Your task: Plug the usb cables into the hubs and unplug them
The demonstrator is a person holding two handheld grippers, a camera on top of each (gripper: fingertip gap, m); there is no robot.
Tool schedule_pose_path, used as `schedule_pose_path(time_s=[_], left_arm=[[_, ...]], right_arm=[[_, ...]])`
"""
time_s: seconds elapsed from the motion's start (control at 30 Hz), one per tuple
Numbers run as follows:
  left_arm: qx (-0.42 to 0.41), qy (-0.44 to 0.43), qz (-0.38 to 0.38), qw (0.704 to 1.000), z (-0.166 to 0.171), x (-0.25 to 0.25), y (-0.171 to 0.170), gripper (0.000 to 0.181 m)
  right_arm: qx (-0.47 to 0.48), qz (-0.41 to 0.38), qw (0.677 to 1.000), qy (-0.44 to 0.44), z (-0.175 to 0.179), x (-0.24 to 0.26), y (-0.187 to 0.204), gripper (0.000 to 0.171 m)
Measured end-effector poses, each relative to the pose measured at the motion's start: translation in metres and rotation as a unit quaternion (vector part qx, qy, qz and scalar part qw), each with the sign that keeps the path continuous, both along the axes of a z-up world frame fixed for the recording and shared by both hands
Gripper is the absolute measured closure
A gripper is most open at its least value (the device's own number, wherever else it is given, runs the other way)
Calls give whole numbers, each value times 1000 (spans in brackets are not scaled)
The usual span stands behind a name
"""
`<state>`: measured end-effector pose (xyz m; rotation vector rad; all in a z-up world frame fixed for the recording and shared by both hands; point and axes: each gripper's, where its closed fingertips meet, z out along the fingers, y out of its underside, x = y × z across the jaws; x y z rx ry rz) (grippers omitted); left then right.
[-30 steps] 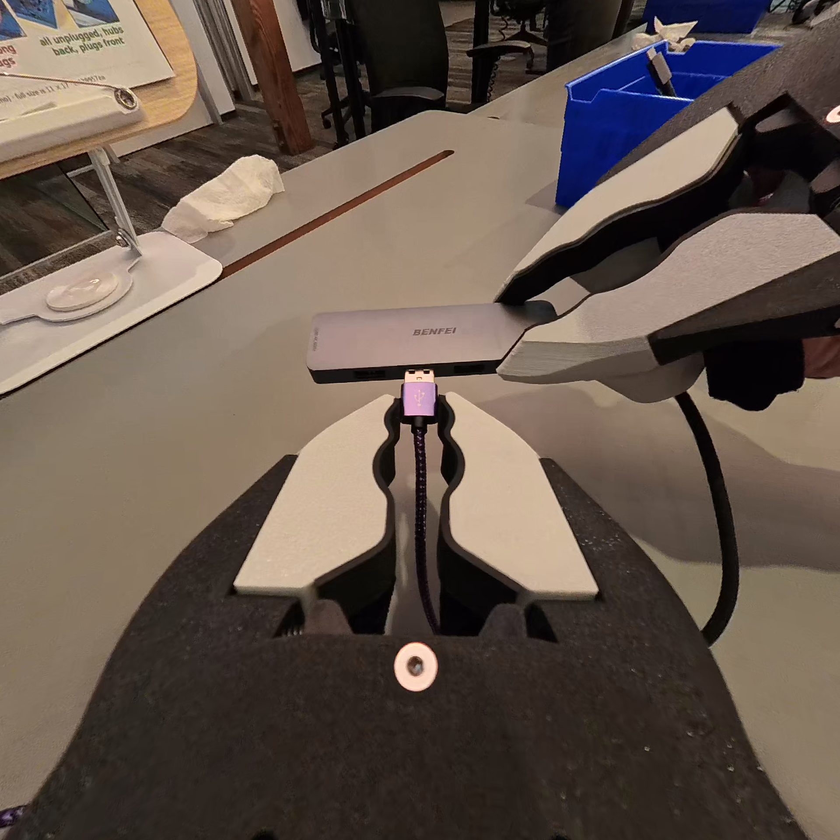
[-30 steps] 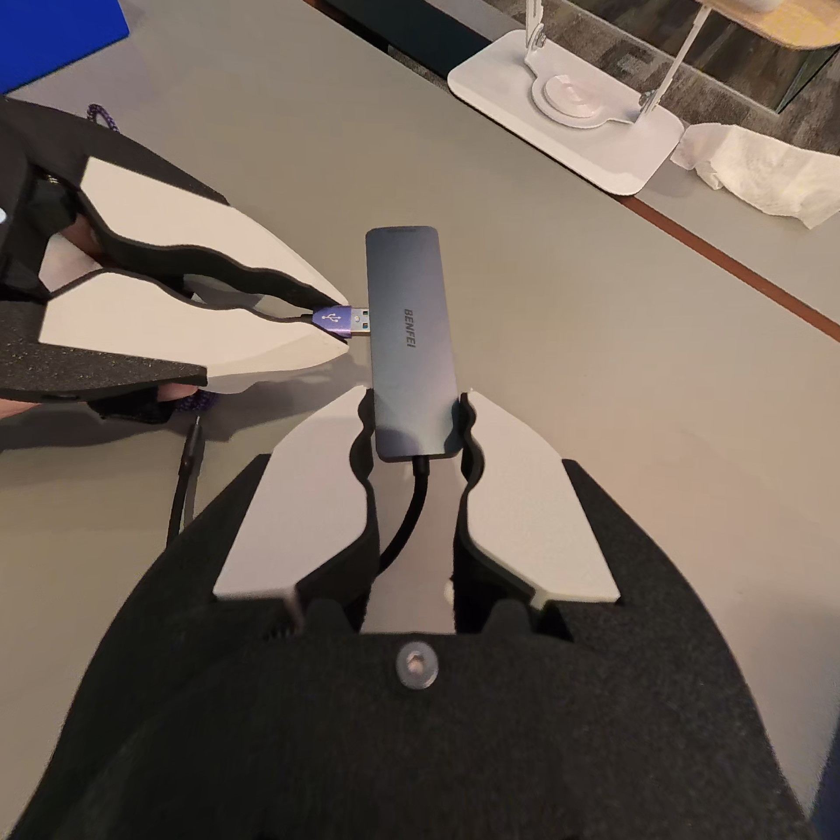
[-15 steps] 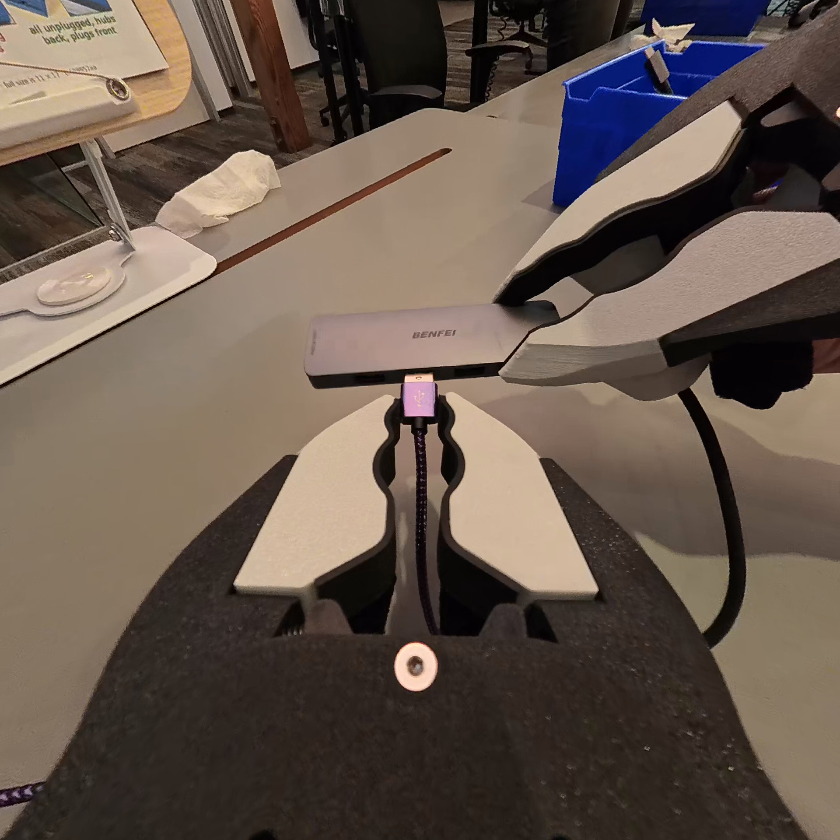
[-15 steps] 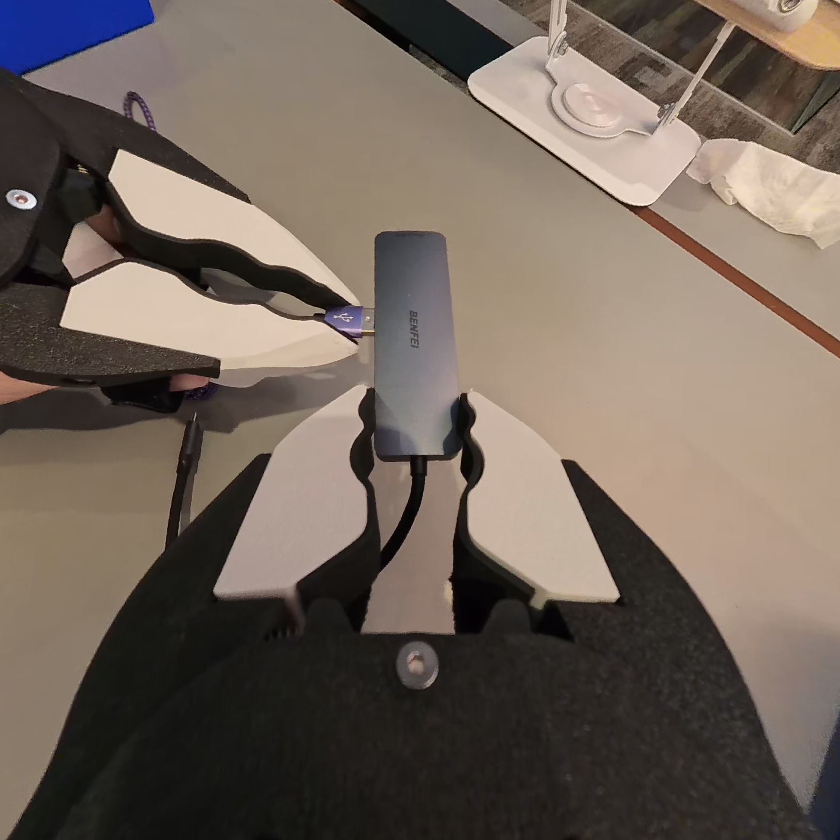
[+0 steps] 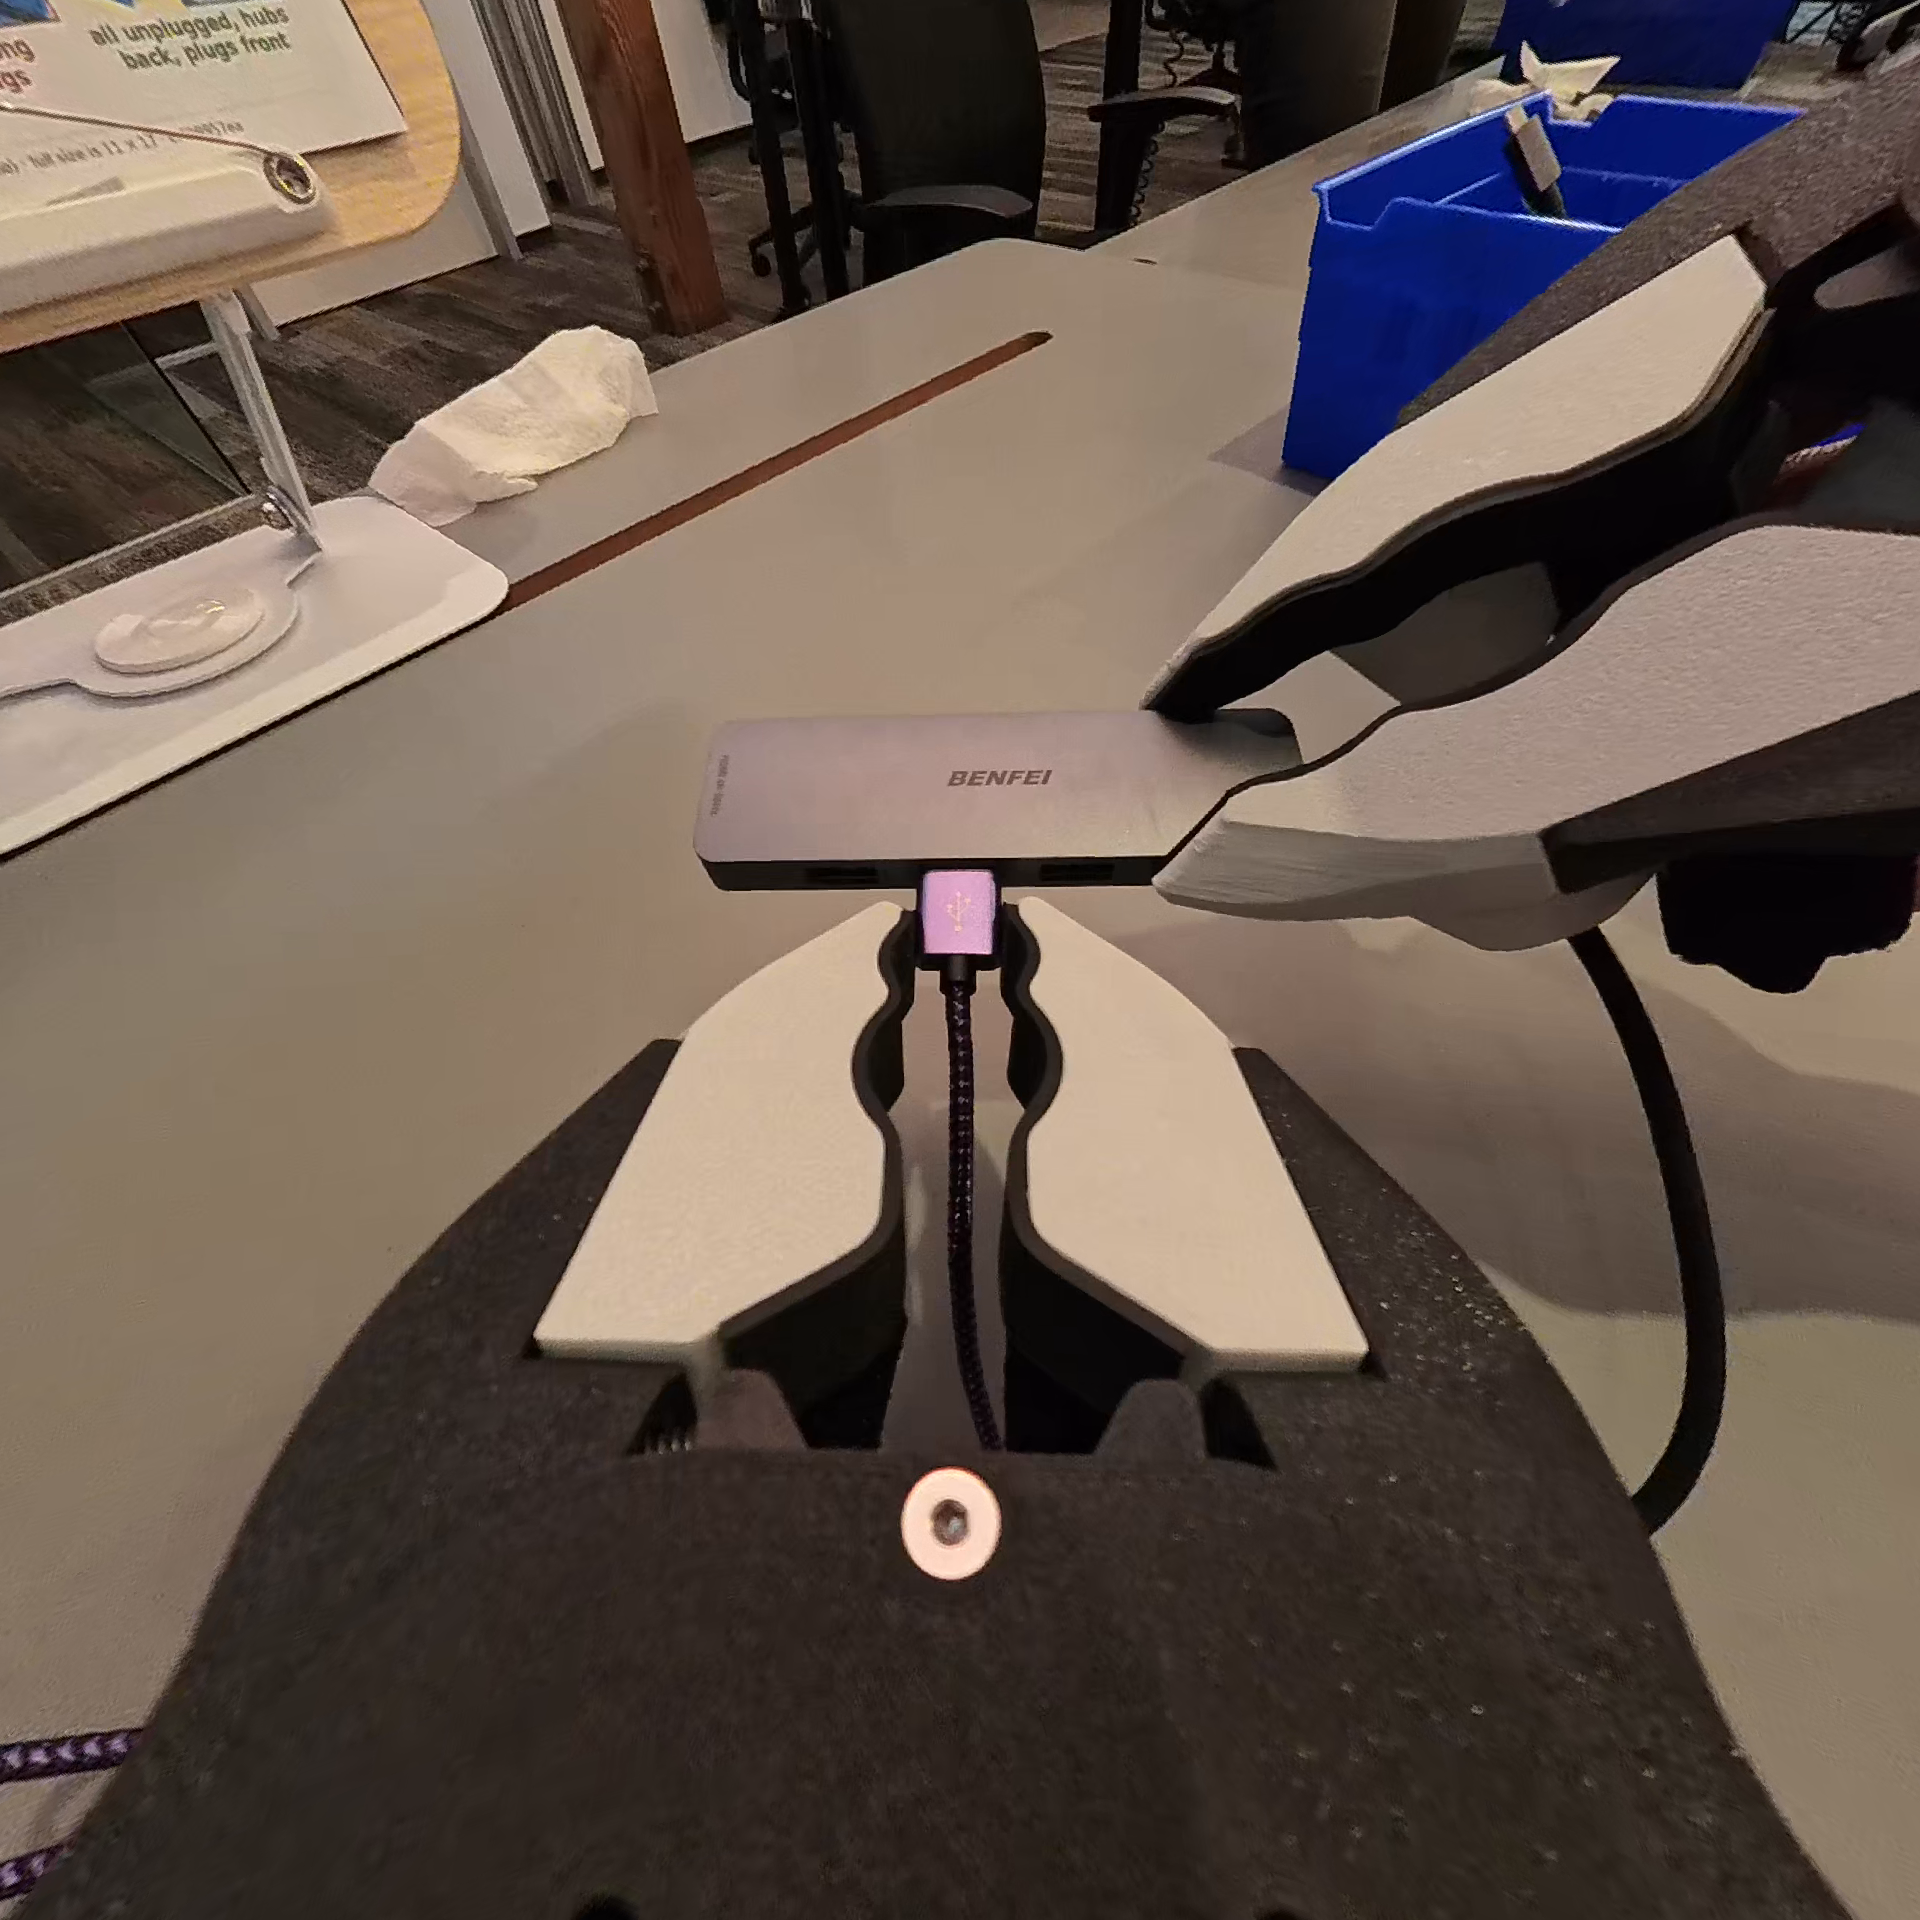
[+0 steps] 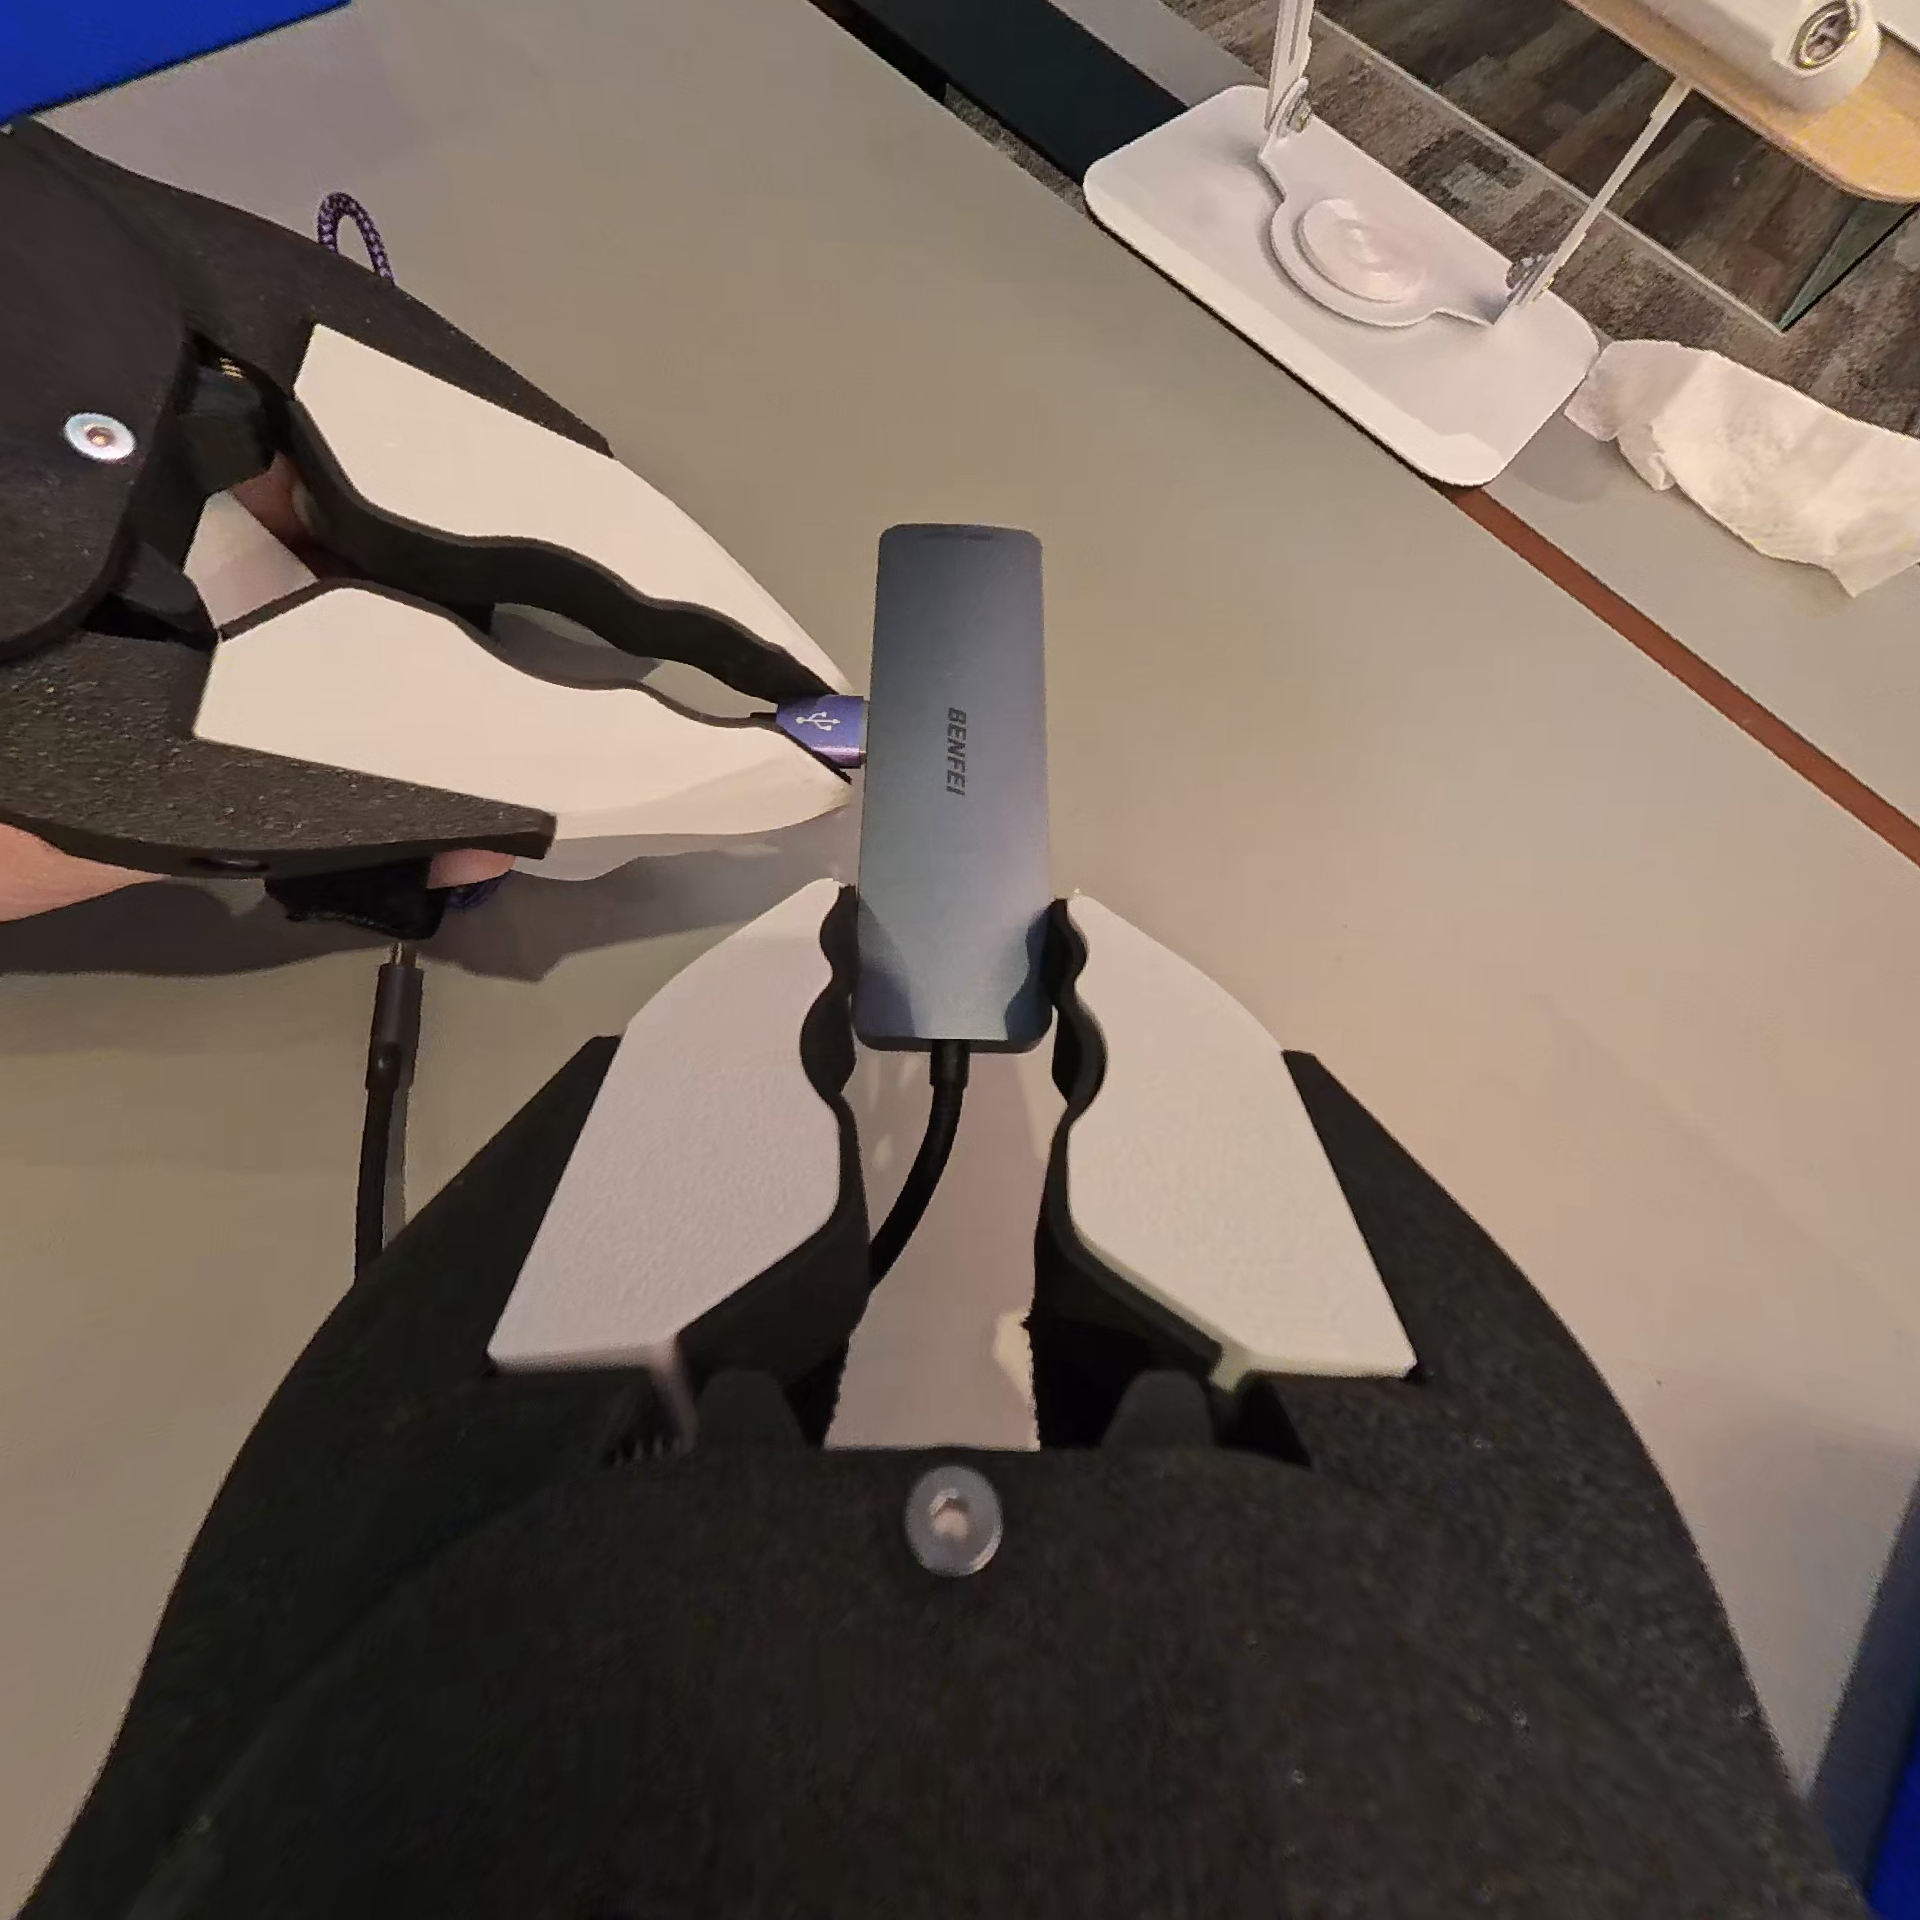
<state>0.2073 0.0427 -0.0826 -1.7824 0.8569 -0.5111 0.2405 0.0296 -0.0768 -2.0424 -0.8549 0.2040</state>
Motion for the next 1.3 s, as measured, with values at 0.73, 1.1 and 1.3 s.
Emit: schedule_pose_path(time_s=[0.73,1.1,1.3], left_arm=[[18,-1,9,1000,10,-7,-3,154],[34,-22,6,999,42,-21,-16,155],[31,-30,4,999,46,-23,-19,157]], right_arm=[[31,-11,999,-2,10,11,8,137],[117,-22,986,-112,67,55,17,137],[140,-39,977,-156,108,98,17,137]])
